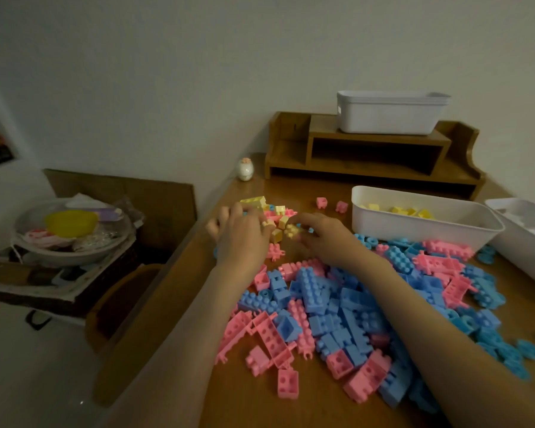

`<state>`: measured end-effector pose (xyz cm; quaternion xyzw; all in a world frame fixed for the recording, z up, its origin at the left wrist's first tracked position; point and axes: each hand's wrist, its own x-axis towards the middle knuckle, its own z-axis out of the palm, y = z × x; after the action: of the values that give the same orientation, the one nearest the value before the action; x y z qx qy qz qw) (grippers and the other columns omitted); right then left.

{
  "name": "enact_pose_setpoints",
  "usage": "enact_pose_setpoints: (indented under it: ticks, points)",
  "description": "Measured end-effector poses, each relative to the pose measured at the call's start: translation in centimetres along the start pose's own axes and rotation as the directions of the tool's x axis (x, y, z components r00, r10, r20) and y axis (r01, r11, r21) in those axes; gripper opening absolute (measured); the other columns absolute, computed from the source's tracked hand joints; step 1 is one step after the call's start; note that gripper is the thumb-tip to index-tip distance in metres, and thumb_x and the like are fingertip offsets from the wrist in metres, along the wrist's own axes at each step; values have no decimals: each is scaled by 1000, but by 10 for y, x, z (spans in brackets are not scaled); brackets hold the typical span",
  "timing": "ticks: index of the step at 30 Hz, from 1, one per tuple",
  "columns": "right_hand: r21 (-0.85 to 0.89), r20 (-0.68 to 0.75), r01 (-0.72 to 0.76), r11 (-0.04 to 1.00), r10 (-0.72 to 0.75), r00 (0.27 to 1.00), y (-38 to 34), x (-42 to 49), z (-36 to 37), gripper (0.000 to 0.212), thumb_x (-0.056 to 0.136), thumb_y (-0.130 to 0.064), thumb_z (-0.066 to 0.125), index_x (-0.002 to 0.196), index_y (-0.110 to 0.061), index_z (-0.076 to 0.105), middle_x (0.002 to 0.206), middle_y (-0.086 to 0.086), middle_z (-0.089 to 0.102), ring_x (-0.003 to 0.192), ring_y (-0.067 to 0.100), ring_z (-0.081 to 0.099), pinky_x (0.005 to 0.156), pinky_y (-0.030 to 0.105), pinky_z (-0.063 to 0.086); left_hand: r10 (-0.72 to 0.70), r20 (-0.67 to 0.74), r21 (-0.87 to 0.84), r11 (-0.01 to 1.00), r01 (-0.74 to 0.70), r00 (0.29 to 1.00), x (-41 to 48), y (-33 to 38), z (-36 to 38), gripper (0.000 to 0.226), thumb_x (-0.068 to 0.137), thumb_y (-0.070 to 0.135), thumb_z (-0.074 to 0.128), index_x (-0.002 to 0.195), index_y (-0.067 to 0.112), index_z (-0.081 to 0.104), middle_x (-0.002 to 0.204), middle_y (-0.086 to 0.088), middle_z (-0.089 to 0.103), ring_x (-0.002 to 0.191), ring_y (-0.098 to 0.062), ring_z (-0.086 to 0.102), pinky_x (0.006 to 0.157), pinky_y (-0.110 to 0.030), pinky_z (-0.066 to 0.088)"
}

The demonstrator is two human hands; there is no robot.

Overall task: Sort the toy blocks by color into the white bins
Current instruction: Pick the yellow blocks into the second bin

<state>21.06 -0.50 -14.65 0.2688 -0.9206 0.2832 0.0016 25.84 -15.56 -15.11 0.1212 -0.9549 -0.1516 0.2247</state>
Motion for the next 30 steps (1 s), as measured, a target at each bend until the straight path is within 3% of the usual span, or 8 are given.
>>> enact_pose_setpoints:
  ticks: [4, 8, 11, 15, 18, 26, 28, 30]
  points:
    - [430, -16, -105, 897, 124, 992, -8, -1, -10, 15, 96, -24, 48, 111, -25, 52, 102, -3, 56, 84, 11, 55, 66, 18, 46, 34, -143, -217, 974, -65, 989, 0, 6, -4, 18, 94, 39, 49, 106, 25, 53, 106, 7, 60, 113, -14, 45, 89, -32, 17]
    - [909, 214, -259, 326, 168, 962, -21, 1, -23, 18, 96, -19, 47, 110, -15, 57, 95, 8, 60, 78, 17, 58, 62, 23, 48, 109, -152, -386, 909, -160, 982, -4, 12, -6, 17, 92, 38, 54, 101, 25, 50, 96, 11, 58, 104, -10, 51, 88, -26, 16]
    - [924, 375, -381, 33, 121, 919, -26, 1, -26, 16, 96, -18, 45, 107, -10, 54, 90, 12, 59, 68, 15, 55, 55, 19, 49, 175, -166, -427, 874, -231, 970, -5, 13, -5, 16, 91, 32, 57, 102, 25, 48, 94, 14, 52, 102, -8, 50, 87, -22, 18]
    - [867, 498, -488, -99, 114, 860, -28, -2, -24, 27, 96, -26, 43, 113, -8, 53, 87, 12, 60, 67, 14, 53, 52, 18, 47, 228, -85, -487, 840, -240, 970, -5, 13, -2, 20, 91, 29, 57, 109, 25, 49, 100, 11, 55, 106, -11, 51, 91, -21, 20]
    - [854, 519, -511, -100, 88, 850, -26, -4, -22, 29, 95, -29, 41, 110, -7, 54, 83, 10, 58, 62, 11, 50, 47, 14, 38, 270, -104, -460, 840, -287, 957, -5, 13, 0, 21, 91, 32, 57, 110, 25, 53, 100, 14, 55, 106, -9, 50, 95, -30, 22]
    - [888, 452, -458, -24, 214, 866, -20, -10, -23, 23, 97, -31, 44, 98, -9, 53, 72, 5, 54, 51, 8, 44, 37, 13, 29, 416, -207, -343, 817, -464, 885, -1, 9, 4, 31, 95, 38, 39, 115, 30, 60, 117, 9, 55, 112, -7, 39, 84, -24, 17]
    - [877, 380, -451, 164, 337, 861, -18, -13, -27, 23, 96, -33, 46, 101, -12, 52, 80, 7, 57, 57, 10, 47, 39, 16, 34, 406, -153, -317, 843, -434, 901, -1, 9, 6, 28, 97, 33, 40, 120, 29, 56, 121, 9, 54, 116, -10, 39, 86, -23, 16]
    - [688, 149, -433, 583, 470, 870, -16, -16, -31, 25, 96, -37, 46, 107, -16, 51, 89, 5, 57, 67, 13, 51, 49, 21, 42, 399, -46, -209, 893, -399, 916, 0, 6, 11, 28, 99, 30, 41, 125, 32, 51, 125, 11, 52, 119, -10, 37, 84, -23, 13]
